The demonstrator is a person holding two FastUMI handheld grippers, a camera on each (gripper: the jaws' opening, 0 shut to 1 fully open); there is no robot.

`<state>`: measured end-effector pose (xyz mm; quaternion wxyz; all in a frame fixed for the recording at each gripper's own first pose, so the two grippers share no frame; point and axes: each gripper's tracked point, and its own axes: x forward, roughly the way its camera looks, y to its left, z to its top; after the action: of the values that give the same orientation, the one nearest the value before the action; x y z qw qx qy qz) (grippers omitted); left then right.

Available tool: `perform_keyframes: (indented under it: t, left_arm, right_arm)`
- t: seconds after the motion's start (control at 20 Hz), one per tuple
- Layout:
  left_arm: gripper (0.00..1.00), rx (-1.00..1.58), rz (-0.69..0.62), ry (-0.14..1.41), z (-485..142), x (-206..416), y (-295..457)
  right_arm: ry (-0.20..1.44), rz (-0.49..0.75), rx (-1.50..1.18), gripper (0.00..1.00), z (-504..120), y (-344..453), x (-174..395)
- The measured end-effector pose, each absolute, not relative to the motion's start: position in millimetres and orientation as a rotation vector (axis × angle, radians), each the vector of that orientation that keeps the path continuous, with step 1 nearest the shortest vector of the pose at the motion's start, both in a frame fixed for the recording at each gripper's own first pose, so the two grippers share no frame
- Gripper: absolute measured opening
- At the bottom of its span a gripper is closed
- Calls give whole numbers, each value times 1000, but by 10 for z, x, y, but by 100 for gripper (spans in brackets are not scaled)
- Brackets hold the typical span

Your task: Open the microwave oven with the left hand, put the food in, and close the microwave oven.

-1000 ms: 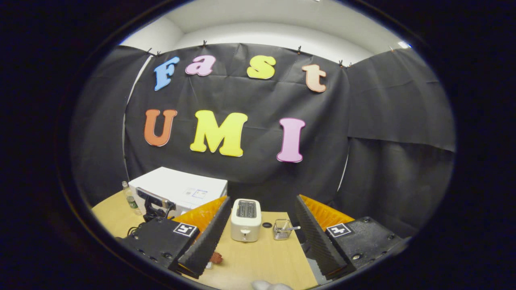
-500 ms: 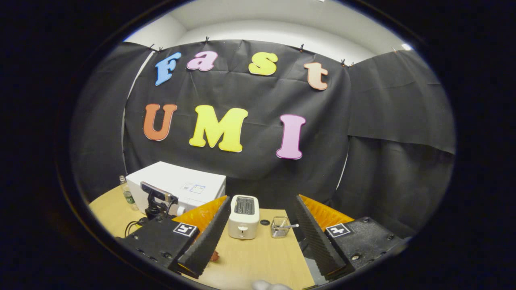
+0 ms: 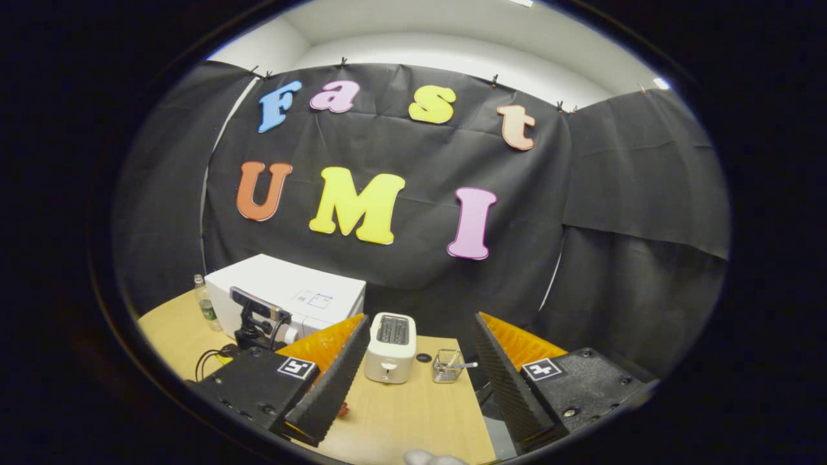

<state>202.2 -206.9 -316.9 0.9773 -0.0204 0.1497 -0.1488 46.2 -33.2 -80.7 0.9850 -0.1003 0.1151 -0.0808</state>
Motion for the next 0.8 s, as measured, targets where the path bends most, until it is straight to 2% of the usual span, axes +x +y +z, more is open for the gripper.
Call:
perform_keyframes:
  t: [0.05, 0.1, 0.3, 0.35, 0.45, 0.6, 0.65, 0.8]
  left_arm:
    - [15, -40, -314, 309, -3202, 2031, -2062]
    - [11, -36, -319, 311, -3202, 1987, -2060]
    - [11, 34, -350, 265, -3192, 1517, -1835]
    - [11, 34, -360, 278, -3219, 1401, -1760]
    - [11, 33, -373, 298, -3220, 1168, -1600]
    - [11, 56, -360, 314, -3214, 864, -1286]
    - [11, 50, -352, 325, -3221, 775, -1179]
    - [11, 63, -325, 348, -3229, 544, -868]
  right_arm:
    - [233, -161, -198, 100, -810, -327, 464]
    - [234, -155, -193, 96, -814, -309, 463]
    - [224, -119, -182, 96, -812, -180, 473]
    - [225, -107, -179, 100, -824, -130, 480]
    - [223, -75, -161, 100, -846, 4, 473]
    - [227, -15, -153, 100, -894, 269, 479]
    - [226, 3, -155, 96, -896, 357, 473]
    - [206, 54, -160, 100, -850, 597, 483]
